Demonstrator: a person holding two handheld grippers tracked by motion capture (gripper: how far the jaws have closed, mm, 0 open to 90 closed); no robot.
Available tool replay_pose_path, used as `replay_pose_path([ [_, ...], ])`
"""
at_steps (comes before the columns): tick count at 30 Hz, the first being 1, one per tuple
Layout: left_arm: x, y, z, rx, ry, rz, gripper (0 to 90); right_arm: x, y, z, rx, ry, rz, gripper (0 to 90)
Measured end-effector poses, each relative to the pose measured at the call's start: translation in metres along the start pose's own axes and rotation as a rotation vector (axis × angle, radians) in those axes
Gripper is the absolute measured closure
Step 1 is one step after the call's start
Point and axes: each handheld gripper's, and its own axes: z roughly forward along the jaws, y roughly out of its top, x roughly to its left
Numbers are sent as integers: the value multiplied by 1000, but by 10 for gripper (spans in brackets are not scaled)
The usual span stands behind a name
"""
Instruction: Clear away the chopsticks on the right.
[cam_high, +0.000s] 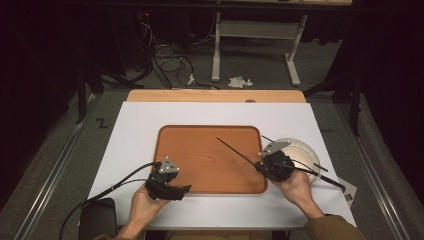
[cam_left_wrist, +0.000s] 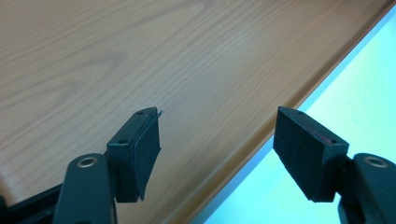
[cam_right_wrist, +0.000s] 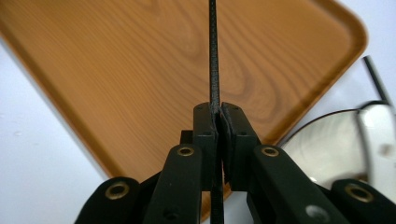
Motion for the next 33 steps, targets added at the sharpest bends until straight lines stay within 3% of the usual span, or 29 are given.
replay_pose_path([
  [13,0,0,1,2,0,-2,316,12,-2,39,89,8,12,856],
  [19,0,0,0,1,0,0,315,14,-2,45,108,17,17,814],
  [24,0,0,0,-7,0,-4,315,13,-3,45,105,-17,8,830],
  [30,0,0,-1,-5,0,2,316,8,-5,45,113,-101,46,831],
  [33,0,0,0,-8,1,-3,316,7,-5,45,116,-109,49,825],
])
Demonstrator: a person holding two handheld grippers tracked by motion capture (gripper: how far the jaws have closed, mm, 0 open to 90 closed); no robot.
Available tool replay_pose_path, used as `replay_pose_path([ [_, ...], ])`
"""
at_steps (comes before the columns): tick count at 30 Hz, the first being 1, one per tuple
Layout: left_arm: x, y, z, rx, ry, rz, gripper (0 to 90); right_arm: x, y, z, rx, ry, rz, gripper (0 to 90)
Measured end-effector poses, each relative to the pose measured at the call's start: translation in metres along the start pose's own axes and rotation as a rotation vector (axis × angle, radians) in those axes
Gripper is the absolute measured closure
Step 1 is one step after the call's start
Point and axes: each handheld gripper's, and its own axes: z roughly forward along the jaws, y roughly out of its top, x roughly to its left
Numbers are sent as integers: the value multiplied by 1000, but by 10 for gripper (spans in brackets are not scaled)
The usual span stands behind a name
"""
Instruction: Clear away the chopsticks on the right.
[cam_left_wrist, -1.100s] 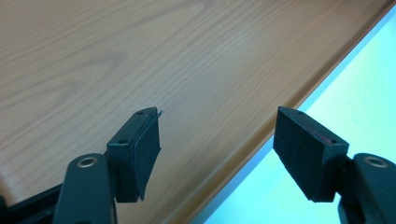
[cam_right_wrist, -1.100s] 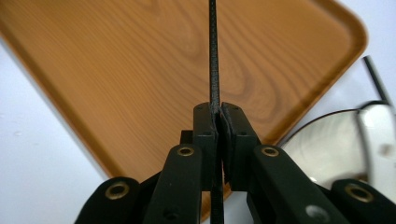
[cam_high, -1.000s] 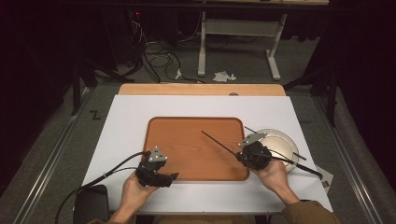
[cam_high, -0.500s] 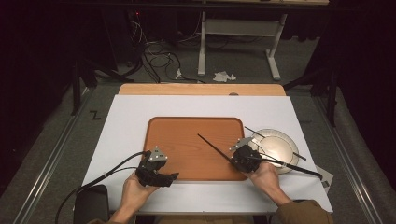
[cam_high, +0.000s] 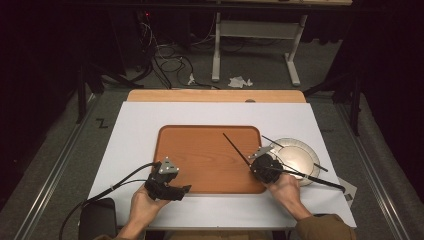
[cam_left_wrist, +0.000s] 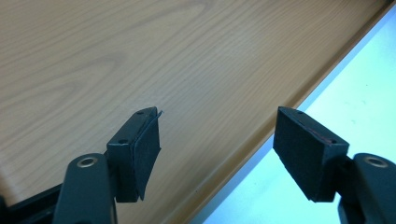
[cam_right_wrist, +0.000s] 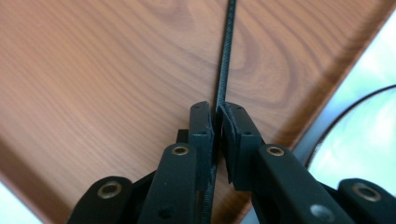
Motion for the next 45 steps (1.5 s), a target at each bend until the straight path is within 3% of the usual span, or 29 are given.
replay_pose_path([
  [6,0,-1,-2,0,2,8,315,1,-1,-3,-24,-5,0,723],
  [14,0,0,0,6,6,4,316,0,-5,-25,-126,49,-35,660],
  [22,1,0,0,8,3,3,316,-11,-7,-47,-203,50,-48,669],
  [27,0,0,0,3,7,3,316,-24,-11,-60,-231,58,-14,652],
  [33,2,0,1,8,12,2,316,-39,-17,-74,-311,24,39,659],
  [45,2,0,0,5,10,1,316,-66,-28,-86,-313,21,102,650],
])
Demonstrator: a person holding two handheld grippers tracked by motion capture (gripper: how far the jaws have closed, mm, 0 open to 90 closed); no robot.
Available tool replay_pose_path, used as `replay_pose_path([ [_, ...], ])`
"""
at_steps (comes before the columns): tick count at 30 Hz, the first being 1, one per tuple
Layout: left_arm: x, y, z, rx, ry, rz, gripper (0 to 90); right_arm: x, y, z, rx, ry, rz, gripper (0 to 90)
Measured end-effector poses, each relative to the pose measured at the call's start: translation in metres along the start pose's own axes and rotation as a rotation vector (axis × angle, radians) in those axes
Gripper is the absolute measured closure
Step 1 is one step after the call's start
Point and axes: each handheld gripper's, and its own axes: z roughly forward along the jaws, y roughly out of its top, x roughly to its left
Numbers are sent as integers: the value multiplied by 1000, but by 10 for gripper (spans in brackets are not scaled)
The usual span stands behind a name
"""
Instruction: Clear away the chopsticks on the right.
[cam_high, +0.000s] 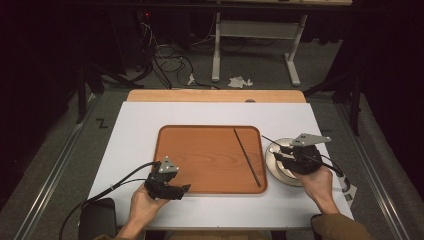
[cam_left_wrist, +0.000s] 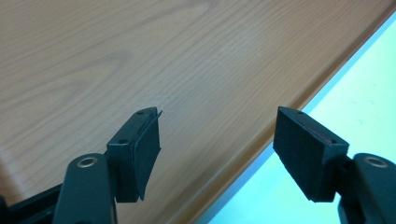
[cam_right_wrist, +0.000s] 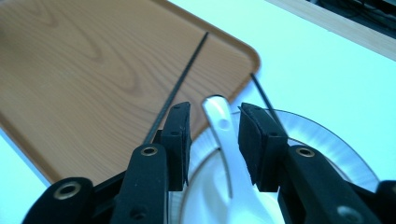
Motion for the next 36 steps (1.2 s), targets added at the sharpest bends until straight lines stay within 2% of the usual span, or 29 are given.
replay_pose_path([
  [4,0,0,1,2,0,-1,316,-12,-2,-7,-12,-17,30,671],
  [6,0,0,1,2,0,-3,316,-18,-3,-10,-15,-32,24,683],
  [10,0,0,1,4,-1,-4,316,-29,-6,-14,-4,-62,43,716],
  [20,0,0,0,3,-1,0,316,-65,-20,-24,-6,-124,126,782],
  [27,0,0,0,0,1,-6,315,-86,-37,-24,49,-158,183,804],
  [29,0,0,0,0,3,-4,315,-91,-43,-23,68,-146,201,804],
  [32,0,0,0,1,5,-7,314,-93,-48,-19,120,-135,207,799],
  [35,0,0,0,4,3,-5,314,-93,-51,-16,147,-143,208,783],
  [36,0,0,0,0,2,-8,314,-93,-53,-16,162,-143,223,777],
])
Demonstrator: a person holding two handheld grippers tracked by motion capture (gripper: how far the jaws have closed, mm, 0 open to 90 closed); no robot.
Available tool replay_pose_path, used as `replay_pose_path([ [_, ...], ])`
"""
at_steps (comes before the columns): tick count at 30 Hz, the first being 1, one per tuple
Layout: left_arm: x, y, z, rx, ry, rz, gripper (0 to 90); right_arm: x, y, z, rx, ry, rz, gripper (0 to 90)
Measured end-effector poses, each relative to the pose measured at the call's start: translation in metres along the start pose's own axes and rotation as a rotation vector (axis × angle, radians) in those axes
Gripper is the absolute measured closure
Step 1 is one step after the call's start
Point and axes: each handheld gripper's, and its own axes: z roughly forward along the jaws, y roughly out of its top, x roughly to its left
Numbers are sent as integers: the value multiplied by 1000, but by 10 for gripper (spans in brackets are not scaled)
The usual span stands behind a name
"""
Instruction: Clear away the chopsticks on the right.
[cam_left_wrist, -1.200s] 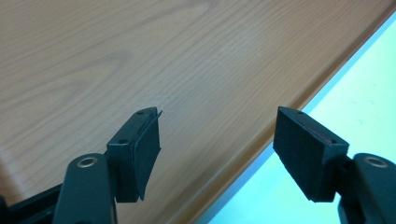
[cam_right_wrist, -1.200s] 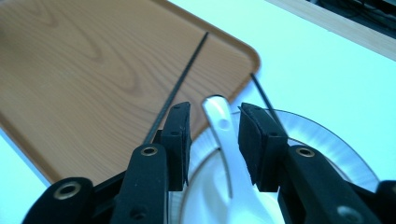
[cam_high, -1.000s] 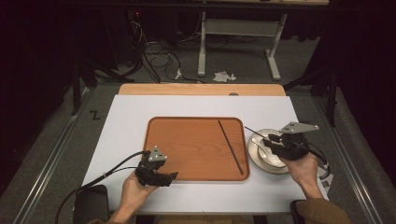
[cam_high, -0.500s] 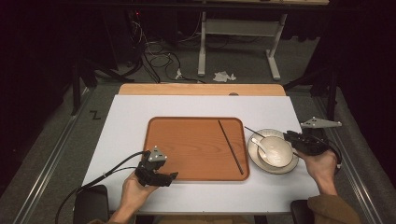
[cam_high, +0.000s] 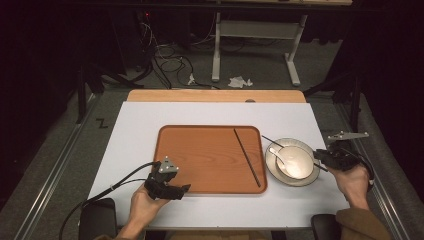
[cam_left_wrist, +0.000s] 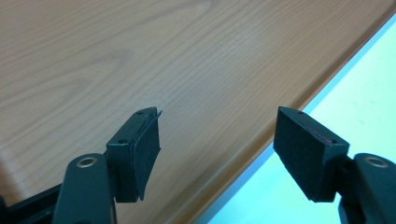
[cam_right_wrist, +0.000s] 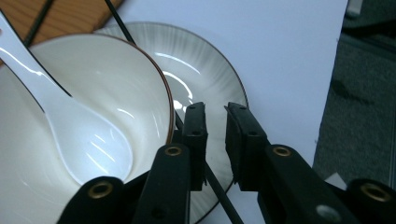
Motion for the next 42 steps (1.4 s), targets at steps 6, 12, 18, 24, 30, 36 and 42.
replay_pose_path([
  [6,1,0,0,1,0,-2,314,-1,-7,2,44,17,7,771],
  [12,1,0,-1,1,-1,3,313,2,-7,10,98,9,-15,748],
  [18,1,0,0,1,-3,-1,311,1,-8,18,126,4,-27,756],
  [24,1,0,0,6,2,4,312,3,-8,22,135,1,-41,776],
  [30,1,0,1,4,0,1,312,2,-8,25,145,0,-56,827],
  [36,1,1,2,6,-10,-4,313,4,-7,26,144,-6,-56,858],
  [42,3,-1,-3,-11,4,-3,315,5,-7,25,121,-4,-53,865],
])
